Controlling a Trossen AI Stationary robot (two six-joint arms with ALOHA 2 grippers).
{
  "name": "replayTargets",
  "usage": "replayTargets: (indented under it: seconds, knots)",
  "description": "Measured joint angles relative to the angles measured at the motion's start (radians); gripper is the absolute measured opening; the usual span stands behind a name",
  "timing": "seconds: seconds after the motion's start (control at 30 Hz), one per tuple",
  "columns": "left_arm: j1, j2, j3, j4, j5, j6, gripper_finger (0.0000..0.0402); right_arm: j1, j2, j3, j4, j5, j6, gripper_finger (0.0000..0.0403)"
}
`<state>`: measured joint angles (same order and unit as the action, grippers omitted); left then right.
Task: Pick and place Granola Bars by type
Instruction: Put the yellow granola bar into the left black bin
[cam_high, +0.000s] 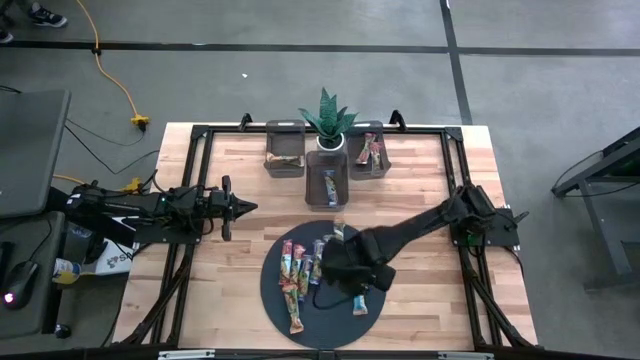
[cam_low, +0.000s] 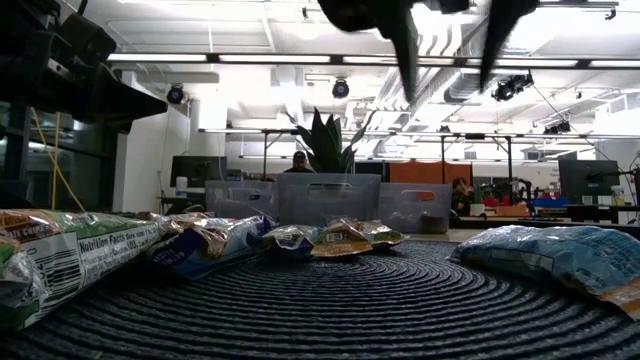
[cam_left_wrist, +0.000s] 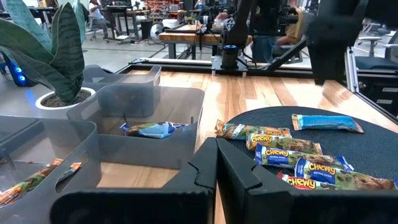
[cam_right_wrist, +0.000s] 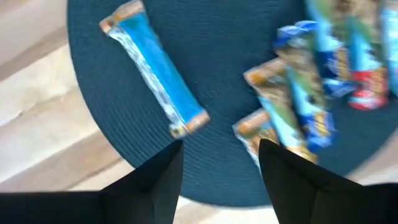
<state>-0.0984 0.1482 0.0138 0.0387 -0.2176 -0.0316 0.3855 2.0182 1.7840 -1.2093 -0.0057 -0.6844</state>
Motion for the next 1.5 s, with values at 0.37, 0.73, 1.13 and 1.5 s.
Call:
replayTargets:
  seconds: [0.37,0.73,1.13,1.5]
  knots:
    - [0.0,0.0,0.0,0.0,0.0,0.0,0.0001,0.087,0.0,-0.228,0.19,0.026,0.007,0.0193]
    - [0.0,0.0,0.0,0.0,0.0,0.0,0.0001,0.132,0.0,-0.277,0.363,0.007,-0.049,0.0192]
    - [0.0,0.0,0.0,0.0,0.0,0.0,0.0001,0.152,0.0,-0.277,0.375,-0.057,-0.16,0.0192]
    - [0.0,0.0,0.0,0.0,0.0,0.0,0.0001,0.152,0.0,-0.277,0.416,-0.083,-0.31,0.0193]
